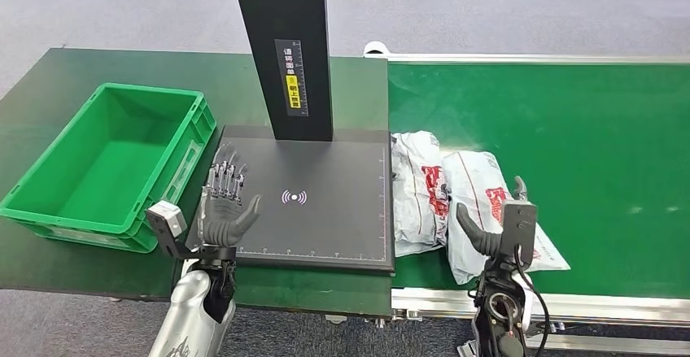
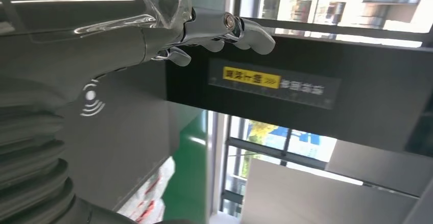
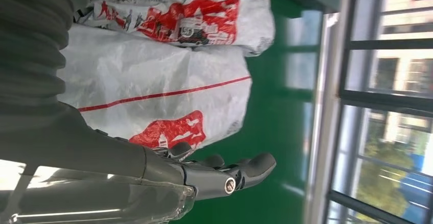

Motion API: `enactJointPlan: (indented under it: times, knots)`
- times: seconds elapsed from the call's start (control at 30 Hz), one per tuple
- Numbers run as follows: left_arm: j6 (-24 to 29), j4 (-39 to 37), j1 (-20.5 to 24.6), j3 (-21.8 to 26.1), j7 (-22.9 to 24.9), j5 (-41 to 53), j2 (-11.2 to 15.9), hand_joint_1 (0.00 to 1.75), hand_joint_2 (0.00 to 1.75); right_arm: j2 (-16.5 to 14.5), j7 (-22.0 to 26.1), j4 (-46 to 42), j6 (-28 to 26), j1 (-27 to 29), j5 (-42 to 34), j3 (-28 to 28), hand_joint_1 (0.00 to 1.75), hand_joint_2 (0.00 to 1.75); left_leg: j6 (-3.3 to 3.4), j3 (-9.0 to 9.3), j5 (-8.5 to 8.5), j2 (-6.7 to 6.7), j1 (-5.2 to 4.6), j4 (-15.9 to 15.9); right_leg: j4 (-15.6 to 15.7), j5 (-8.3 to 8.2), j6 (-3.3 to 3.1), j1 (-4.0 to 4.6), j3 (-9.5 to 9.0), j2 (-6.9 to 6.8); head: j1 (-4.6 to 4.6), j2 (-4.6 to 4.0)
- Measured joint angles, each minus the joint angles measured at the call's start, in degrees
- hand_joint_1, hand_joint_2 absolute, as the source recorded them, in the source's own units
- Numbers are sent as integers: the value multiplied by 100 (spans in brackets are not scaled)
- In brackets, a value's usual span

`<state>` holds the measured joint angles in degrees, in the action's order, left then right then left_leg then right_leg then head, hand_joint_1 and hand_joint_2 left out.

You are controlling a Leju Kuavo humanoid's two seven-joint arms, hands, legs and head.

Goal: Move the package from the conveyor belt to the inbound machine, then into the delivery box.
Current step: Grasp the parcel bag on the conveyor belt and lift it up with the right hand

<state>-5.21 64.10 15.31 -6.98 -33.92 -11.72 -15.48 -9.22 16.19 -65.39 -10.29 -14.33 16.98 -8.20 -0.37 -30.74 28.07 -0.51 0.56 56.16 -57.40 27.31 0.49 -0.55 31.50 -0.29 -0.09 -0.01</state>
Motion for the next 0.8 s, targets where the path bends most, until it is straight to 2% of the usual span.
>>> enactJointPlan:
  times: [0.3,0.53,0.73,0.77,0.8]
  knots:
    - [155,-68,-129,-349,170,261,-76,0,175,756,-1018,2716,89,-1783,934,-144,0,175,5,-5,-4,11,-6,7,0,-7,8,-7,2,-3,1,-1]
    - [290,4,-333,-503,194,344,-82,0,175,977,-1565,3872,519,-2400,1365,-132,0,175,4,-17,-4,11,0,5,0,-6,7,-1,14,-3,-2,0]
    - [403,132,-502,-666,180,438,-81,0,175,996,-1691,4306,888,-2758,1565,-79,0,175,4,-22,-4,11,-1,5,-1,-7,7,-2,15,-3,1,0]
    - [405,144,-512,-684,179,442,-81,0,175,984,-1709,4350,924,-2802,1598,-62,15,175,5,-22,-4,11,-1,6,-1,-7,7,-2,15,-3,1,0]
    - [405,153,-519,-699,179,446,-81,0,175,966,-1740,4390,956,-2842,1633,-41,58,175,5,-22,-4,11,-1,6,-1,-7,7,-2,15,-3,1,0]
